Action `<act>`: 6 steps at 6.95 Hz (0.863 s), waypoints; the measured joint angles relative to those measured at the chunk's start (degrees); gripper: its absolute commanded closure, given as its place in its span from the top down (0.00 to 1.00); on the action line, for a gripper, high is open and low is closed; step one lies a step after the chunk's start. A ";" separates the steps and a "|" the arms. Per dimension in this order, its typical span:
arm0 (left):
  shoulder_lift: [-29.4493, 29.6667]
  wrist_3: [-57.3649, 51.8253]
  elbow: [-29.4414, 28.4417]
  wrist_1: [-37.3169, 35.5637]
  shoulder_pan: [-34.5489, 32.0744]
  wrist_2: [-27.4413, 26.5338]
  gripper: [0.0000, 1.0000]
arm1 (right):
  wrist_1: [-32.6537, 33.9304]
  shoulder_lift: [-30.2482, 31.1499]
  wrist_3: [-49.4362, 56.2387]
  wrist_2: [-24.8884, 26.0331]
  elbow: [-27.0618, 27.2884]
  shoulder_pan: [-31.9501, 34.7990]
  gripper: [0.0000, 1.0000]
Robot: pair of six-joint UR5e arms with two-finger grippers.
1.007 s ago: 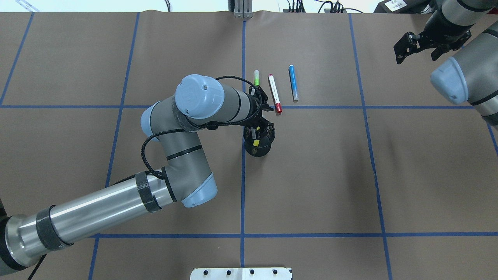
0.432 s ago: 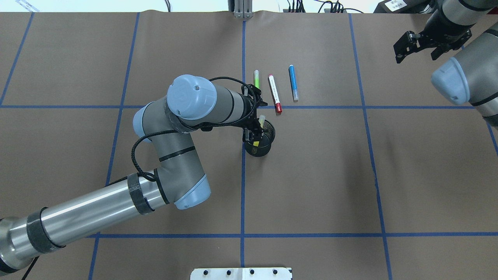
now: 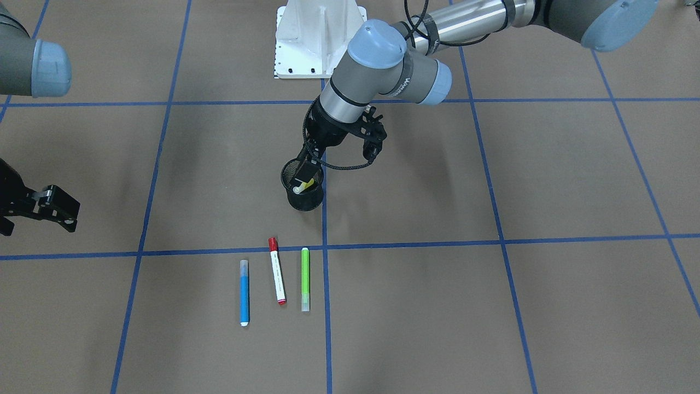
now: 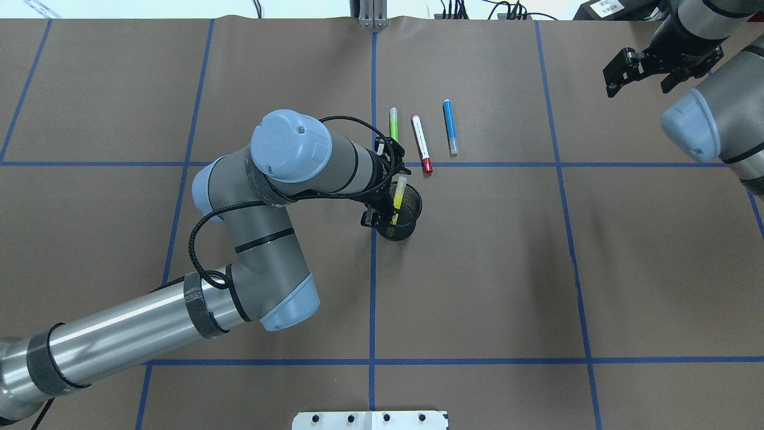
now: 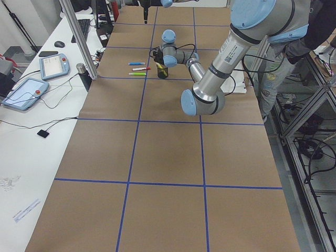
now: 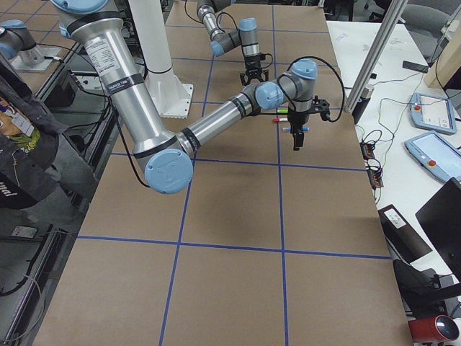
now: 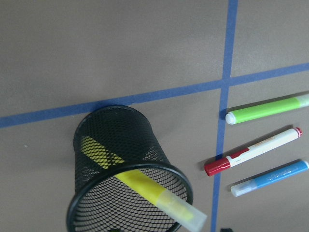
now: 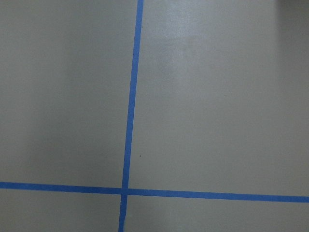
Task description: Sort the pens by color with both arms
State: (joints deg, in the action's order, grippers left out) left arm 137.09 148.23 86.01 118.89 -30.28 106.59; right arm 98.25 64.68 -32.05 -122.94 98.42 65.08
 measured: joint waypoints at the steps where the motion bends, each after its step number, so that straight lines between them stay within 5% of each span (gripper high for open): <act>1: 1.34 -7.60 1.61 -5.05 0.01 0.61 0.94 | 0.01 0.00 -0.29 0.35 0.01 -0.15 1.00; 4: 7.80 -29.22 3.66 -19.84 -0.55 -0.99 0.87 | 0.01 0.03 -0.63 0.58 0.24 -0.30 1.00; 6: 9.54 -42.49 3.62 -22.48 -0.68 -6.69 0.79 | 0.01 0.14 -1.25 0.59 0.59 -0.42 1.00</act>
State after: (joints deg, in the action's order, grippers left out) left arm 146.63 105.74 89.63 96.40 -30.95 99.90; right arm 98.26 64.82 -33.30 -122.34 99.01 64.66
